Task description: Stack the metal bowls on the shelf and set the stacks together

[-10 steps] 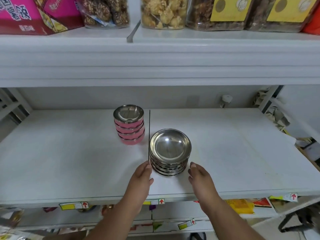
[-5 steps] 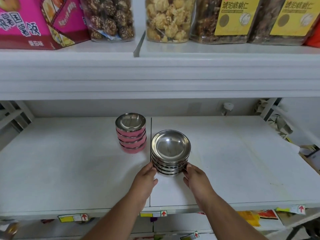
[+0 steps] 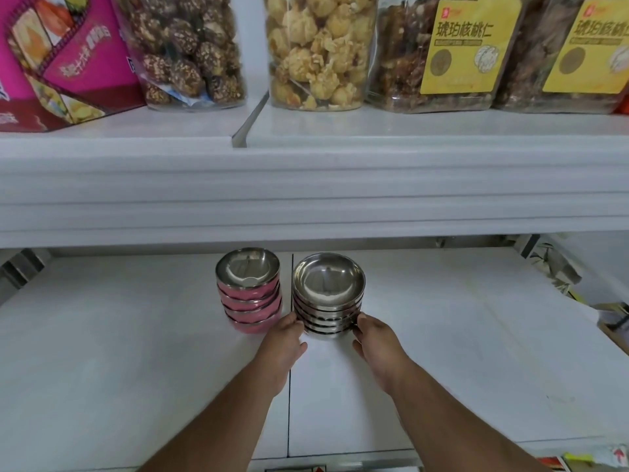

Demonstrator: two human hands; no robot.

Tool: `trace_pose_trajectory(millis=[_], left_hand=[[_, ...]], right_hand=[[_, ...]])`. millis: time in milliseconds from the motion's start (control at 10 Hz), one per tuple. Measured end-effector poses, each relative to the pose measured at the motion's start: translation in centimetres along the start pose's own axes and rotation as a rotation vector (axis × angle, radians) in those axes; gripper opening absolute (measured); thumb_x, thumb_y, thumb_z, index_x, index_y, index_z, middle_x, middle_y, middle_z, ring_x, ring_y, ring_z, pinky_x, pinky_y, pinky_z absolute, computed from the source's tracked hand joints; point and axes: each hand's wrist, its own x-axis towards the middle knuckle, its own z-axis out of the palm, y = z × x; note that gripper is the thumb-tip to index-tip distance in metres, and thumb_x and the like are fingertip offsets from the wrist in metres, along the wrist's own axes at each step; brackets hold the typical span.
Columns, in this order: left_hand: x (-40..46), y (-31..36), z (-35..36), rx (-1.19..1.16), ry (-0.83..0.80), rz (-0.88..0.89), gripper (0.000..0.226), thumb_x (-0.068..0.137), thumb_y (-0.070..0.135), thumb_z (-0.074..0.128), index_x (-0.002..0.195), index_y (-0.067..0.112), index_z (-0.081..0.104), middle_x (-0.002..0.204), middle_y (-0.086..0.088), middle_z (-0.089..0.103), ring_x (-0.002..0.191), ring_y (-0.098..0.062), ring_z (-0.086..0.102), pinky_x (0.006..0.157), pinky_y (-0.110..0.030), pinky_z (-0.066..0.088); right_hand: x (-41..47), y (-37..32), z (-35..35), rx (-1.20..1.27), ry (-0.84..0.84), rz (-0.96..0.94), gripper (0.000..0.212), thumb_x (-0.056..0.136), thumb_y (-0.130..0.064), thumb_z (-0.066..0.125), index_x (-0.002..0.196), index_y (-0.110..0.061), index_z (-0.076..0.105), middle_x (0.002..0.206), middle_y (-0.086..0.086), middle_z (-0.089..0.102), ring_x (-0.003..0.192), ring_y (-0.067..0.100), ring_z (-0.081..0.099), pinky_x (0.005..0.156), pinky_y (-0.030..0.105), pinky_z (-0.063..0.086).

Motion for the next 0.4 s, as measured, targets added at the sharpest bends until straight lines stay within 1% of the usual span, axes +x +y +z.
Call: trace_pose_trajectory(millis=[100,200,300,400], left_hand=[[1.2,0.5,0.2,0.029,0.007,0.016,0.032,0.097,-0.002,0.043,0.095,0.020,0.065,0.120,-0.009,0.061,0.101,-0.013,0.048,0.093,-0.031,0.043],[2.1,0.4,0.1,0.015,0.029,0.004,0.031,0.097,-0.003,0.044,0.095,0.022,0.061,0.112,0.001,0.057,0.099,-0.012,0.046,0.092,-0.030,0.043],[2.7,0.3,-0.3,-0.016,0.023,-0.006,0.027,0.095,-0.005,0.044,0.101,0.017,0.058,0.101,-0.006,0.051,0.091,-0.017,0.041,0.076,-0.023,0.040],[2.5,0.0,-0.2,-0.010,0.042,-0.040,0.021,0.096,0.000,0.046,0.104,0.013,0.060,0.091,-0.008,0.057,0.079,-0.018,0.051,0.070,-0.026,0.040]], right_hand=[[1.4,-0.7,0.1,-0.003,-0.004,0.011,0.048,0.091,-0.030,0.041,0.124,0.003,0.053,0.140,0.026,0.051,0.135,0.043,0.043,0.113,0.064,0.036],[2.1,-1.0,0.2,0.011,-0.019,0.033,0.048,0.092,-0.033,0.041,0.120,0.004,0.055,0.139,0.026,0.053,0.135,0.043,0.045,0.114,0.062,0.037],[2.5,-1.0,0.0,0.014,-0.027,0.033,0.041,0.097,-0.033,0.041,0.105,-0.003,0.068,0.127,0.025,0.067,0.127,0.042,0.059,0.115,0.055,0.042],[2.4,-0.8,-0.4,-0.015,-0.013,0.010,0.033,0.103,-0.028,0.041,0.077,-0.025,0.060,0.086,-0.004,0.058,0.086,0.017,0.056,0.102,0.035,0.047]])
